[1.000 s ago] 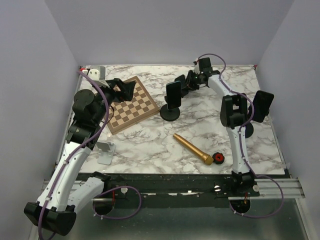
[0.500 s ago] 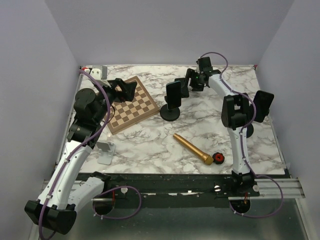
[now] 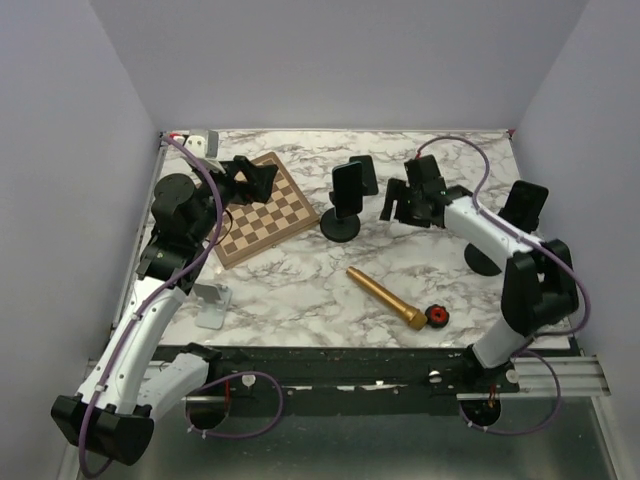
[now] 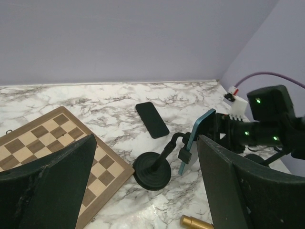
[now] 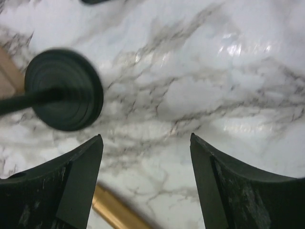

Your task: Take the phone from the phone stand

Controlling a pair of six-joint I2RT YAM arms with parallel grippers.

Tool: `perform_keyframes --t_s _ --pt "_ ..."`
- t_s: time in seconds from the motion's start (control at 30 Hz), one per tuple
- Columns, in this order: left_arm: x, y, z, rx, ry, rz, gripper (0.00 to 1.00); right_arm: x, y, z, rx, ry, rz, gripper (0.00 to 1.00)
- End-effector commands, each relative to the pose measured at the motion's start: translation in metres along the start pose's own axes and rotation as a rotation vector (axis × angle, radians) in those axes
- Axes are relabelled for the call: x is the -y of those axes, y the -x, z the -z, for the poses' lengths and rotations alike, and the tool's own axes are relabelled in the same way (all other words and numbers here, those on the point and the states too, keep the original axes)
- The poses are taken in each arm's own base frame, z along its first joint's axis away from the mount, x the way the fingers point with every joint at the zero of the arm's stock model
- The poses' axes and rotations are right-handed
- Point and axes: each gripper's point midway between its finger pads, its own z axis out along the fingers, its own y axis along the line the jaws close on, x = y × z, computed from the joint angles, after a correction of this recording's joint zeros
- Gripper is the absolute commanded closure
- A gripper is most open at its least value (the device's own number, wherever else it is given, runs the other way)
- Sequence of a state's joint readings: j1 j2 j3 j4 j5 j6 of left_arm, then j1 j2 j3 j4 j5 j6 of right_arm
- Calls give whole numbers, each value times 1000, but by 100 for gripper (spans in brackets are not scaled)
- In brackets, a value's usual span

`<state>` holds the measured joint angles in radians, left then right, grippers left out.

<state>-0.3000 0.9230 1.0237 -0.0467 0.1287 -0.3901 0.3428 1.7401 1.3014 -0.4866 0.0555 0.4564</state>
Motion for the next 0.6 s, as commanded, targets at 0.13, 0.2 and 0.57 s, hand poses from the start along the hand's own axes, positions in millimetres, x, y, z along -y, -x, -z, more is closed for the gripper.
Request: perform_keyframes --t_s 0.13,0.2,0.57 --pt "12 -2 -3 -21 -69 37 6 -51 -24 76 186 186 115 18" --pt "12 -2 -3 -20 -66 35 6 -69 -14 99 242 264 154 18" --pt "9 -6 -5 -35 -59 24 4 -153 49 157 356 516 211 12"
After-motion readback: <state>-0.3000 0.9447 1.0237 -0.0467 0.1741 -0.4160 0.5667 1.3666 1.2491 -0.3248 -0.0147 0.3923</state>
